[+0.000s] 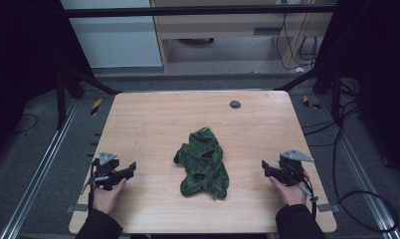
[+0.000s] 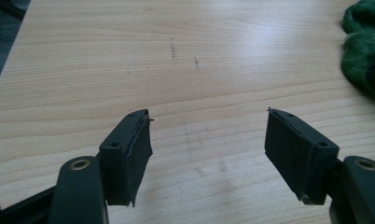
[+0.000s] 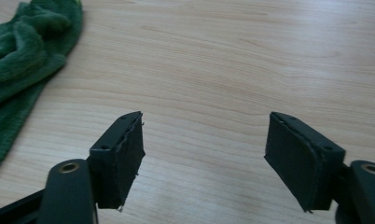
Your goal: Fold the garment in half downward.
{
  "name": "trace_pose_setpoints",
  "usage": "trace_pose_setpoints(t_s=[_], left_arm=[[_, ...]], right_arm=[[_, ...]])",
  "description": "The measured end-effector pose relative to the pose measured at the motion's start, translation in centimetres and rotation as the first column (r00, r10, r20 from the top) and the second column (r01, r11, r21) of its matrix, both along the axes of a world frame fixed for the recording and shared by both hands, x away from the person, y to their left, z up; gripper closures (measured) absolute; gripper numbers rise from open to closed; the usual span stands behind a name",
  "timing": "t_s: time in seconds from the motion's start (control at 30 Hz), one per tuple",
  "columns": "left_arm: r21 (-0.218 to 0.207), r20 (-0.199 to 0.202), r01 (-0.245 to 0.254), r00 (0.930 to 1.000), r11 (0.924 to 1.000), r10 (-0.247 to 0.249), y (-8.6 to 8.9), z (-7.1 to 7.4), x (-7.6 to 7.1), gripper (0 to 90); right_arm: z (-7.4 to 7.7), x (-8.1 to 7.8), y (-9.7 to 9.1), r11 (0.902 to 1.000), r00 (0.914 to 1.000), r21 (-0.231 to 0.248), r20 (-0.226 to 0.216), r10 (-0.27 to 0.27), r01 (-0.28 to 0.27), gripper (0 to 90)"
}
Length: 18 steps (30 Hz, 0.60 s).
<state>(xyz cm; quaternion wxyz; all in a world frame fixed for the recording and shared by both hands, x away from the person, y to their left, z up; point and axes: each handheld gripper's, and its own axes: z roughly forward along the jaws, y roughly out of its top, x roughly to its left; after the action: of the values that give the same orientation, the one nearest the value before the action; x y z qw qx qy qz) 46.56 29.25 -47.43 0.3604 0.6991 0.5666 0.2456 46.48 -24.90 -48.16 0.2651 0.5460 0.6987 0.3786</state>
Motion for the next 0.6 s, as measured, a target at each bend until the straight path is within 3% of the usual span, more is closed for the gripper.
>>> trace_pose_setpoints(t_s=[0.13,0.2,0.43,0.6], left_arm=[[-0.007,-0.008,0.02,0.9998,0.9998,-0.02,-0.5,0.1,-0.1,33.0],[-0.019,-0.012,0.035,0.9993,0.9992,-0.035,-0.6,0.2,-0.1,33.5],[-0.046,-0.018,0.075,0.9969,0.9961,-0.076,-0.8,1.0,0.4,37.5],[-0.037,-0.003,0.09,0.996,0.9953,-0.09,-1.1,1.8,1.1,39.9]], right_arm=[[0.2,-0.2,0.6,0.9985,0.9986,-0.012,0.003,0.053,-0.053,32.9],[0.3,-0.3,0.7,0.9966,0.9966,0.009,0.008,0.082,-0.082,36.5],[1.4,0.0,1.1,0.9925,0.9951,0.071,0.004,0.099,-0.099,40.0],[2.3,1.1,1.8,0.9912,0.9924,0.049,0.018,0.122,-0.123,41.7]])
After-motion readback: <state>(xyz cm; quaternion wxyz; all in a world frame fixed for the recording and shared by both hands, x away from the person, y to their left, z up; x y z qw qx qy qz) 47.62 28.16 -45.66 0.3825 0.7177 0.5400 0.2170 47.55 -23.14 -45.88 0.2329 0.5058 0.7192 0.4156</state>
